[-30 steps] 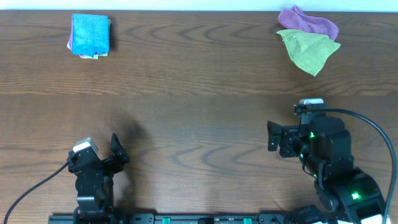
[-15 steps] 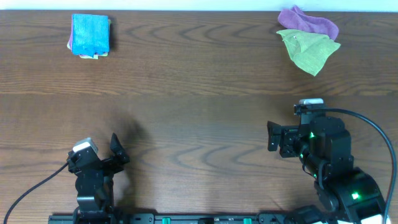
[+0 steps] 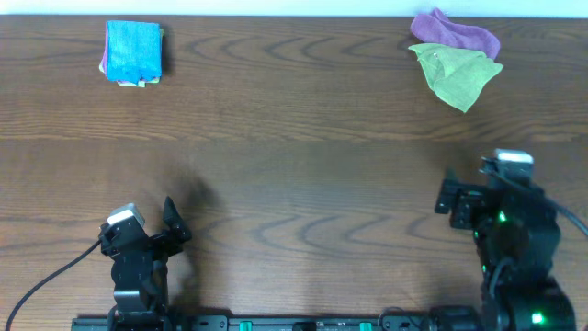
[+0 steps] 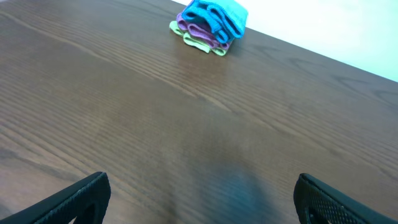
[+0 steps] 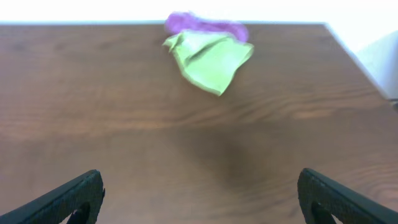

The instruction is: Fold the cloth

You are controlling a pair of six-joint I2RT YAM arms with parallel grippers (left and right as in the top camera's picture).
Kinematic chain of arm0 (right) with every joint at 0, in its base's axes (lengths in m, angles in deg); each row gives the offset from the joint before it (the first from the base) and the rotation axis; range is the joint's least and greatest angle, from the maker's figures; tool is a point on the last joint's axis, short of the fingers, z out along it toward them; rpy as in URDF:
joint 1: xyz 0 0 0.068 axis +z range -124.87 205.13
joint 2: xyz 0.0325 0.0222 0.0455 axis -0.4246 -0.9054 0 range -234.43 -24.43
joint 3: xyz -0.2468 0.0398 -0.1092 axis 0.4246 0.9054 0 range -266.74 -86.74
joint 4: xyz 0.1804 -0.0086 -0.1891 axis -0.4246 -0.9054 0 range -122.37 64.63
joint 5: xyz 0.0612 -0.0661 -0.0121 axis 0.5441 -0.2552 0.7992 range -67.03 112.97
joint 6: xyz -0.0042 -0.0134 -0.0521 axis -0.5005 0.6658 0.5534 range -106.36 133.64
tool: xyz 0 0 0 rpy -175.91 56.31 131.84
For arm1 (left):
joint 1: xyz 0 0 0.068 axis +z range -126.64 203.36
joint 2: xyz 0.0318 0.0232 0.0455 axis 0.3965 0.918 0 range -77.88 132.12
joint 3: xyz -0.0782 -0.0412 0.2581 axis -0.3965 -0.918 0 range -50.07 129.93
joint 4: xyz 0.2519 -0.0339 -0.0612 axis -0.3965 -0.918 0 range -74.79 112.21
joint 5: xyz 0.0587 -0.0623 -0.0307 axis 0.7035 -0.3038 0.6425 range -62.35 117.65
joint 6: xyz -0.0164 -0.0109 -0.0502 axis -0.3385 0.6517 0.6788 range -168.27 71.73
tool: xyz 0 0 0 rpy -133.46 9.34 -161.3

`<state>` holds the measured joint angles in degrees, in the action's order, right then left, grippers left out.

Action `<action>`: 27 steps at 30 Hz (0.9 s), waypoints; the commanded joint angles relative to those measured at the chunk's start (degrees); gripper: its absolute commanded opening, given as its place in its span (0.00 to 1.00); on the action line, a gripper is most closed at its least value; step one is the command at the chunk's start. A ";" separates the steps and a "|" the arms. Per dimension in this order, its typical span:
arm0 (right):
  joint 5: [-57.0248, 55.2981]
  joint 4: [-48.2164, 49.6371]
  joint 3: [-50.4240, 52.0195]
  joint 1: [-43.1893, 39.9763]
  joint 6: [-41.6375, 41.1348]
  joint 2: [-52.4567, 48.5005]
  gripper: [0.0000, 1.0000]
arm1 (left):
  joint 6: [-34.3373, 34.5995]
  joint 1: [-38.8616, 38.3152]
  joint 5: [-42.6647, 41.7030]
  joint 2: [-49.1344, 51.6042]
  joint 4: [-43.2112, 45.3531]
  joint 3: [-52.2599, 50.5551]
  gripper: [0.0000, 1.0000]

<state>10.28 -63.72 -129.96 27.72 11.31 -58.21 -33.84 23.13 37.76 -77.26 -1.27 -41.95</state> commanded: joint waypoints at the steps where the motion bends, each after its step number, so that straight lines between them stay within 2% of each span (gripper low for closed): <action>1: 0.26 2.45 5.53 -2.75 2.21 4.52 0.99 | 0.37 -0.13 1.14 -0.37 0.00 -1.27 0.95; 9: 2.25 11.17 24.17 -0.83 3.69 23.56 0.99 | 0.37 -0.13 1.14 -0.37 0.02 -1.27 0.95; 21: 2.47 11.13 30.75 2.01 3.65 33.59 0.99 | 0.37 -0.13 1.14 -0.37 0.00 -1.27 0.95; 27: 2.60 8.07 31.45 3.17 3.67 33.48 0.99 | 0.37 -0.13 1.14 -0.37 0.02 -1.27 0.96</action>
<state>12.71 -55.06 -99.14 30.34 14.32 -25.18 -33.46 23.13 38.17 -77.26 -1.14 -42.00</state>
